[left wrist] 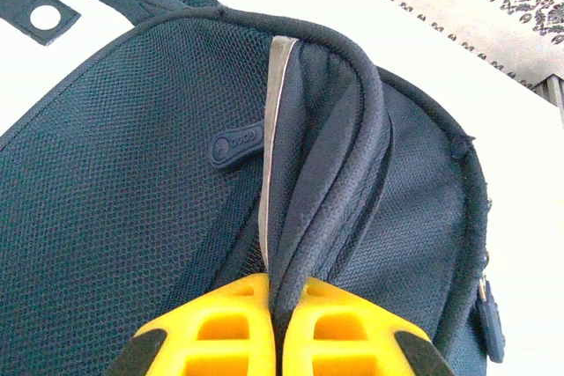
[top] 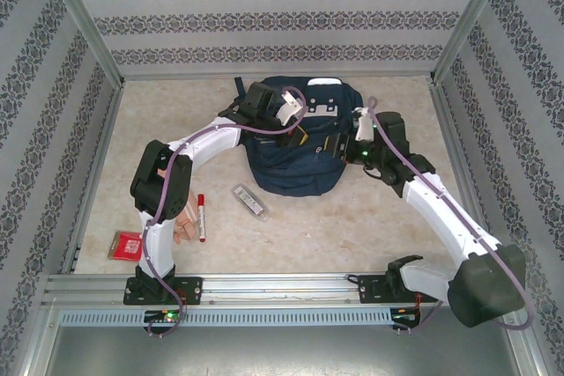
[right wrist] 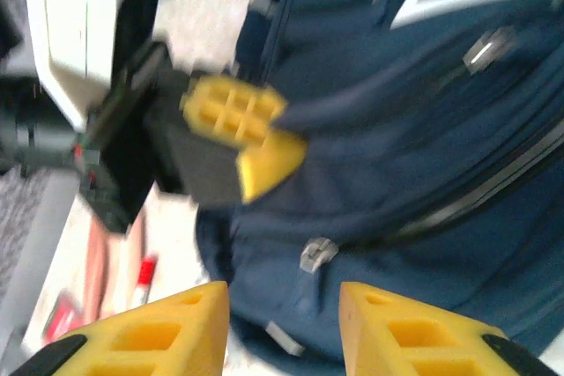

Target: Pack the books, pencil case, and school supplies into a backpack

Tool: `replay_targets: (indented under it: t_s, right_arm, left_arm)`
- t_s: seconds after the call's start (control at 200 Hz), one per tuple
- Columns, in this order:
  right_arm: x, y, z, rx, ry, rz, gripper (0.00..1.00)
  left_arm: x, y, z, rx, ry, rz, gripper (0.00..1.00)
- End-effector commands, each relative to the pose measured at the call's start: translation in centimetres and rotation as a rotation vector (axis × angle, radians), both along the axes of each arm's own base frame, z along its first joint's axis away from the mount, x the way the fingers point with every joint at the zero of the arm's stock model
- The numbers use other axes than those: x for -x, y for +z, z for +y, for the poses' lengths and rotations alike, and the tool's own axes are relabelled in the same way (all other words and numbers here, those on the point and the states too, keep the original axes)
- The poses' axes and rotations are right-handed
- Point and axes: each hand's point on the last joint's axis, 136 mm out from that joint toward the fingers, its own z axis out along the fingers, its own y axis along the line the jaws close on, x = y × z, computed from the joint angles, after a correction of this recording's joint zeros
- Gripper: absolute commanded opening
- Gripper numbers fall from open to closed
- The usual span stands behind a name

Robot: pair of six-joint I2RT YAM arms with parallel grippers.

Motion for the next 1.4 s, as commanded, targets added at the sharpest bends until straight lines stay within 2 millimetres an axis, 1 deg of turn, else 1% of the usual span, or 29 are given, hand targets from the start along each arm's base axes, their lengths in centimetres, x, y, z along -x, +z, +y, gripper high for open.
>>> replay_targets:
  t_s: [0.0,0.095,0.23,0.305,0.385,0.515,0.61,0.73,0.859,1.029,1.169,1.319,1.394]
  right_arm:
    - [3.1,-1.6,2.4,0.065,0.095,0.126,0.39]
    - [1.7,-2.9,1.6,0.169,-0.069,0.173,0.38]
    - [0.5,-3.8,1.3,0.200,-0.177,0.221,0.38]
    - [-0.1,-4.3,0.5,0.235,-0.238,0.237,0.39]
    - [-0.6,-4.7,0.2,0.254,-0.275,0.241,0.39]
    - [-1.4,-5.0,0.9,0.231,-0.280,0.254,0.39]
    - [-1.6,-4.5,1.7,0.227,-0.268,0.249,0.38]
    - [-2.0,-4.2,2.2,0.235,-0.267,0.236,0.38]
    - [-2.3,-5.0,2.4,0.257,-0.275,0.248,0.36]
    - [-2.4,-5.9,2.4,0.311,-0.296,0.259,0.35]
    - [-2.4,-6.2,2.9,0.323,-0.294,0.267,0.22]
    - [-2.2,-5.8,3.4,0.309,-0.296,0.266,0.17]
    - [-1.9,-5.7,4.0,0.281,-0.290,0.277,0.13]
  left_arm:
    - [-0.6,2.9,-0.4,0.068,-0.009,-0.071,0.00]
    - [-0.5,2.9,-0.3,0.059,-0.010,-0.069,0.00]
    - [-0.5,3.0,-0.2,0.058,-0.009,-0.072,0.00]
    - [-0.5,3.1,-0.2,0.061,-0.010,-0.073,0.00]
    - [-0.5,3.2,-0.3,0.063,-0.010,-0.074,0.00]
    - [-0.6,3.4,-0.4,0.066,-0.010,-0.081,0.00]
    - [-0.6,3.3,-0.4,0.065,-0.010,-0.078,0.00]
    - [-0.5,3.2,-0.3,0.069,-0.011,-0.077,0.00]
    - [-0.4,3.0,-0.3,0.067,-0.015,-0.075,0.00]
    - [-0.5,3.3,-0.3,0.071,-0.013,-0.079,0.00]
    - [-0.5,3.2,-0.4,0.071,-0.011,-0.079,0.00]
    - [-0.5,3.0,-0.3,0.069,-0.011,-0.079,0.00]
    - [-0.5,2.9,-0.4,0.069,-0.012,-0.077,0.00]
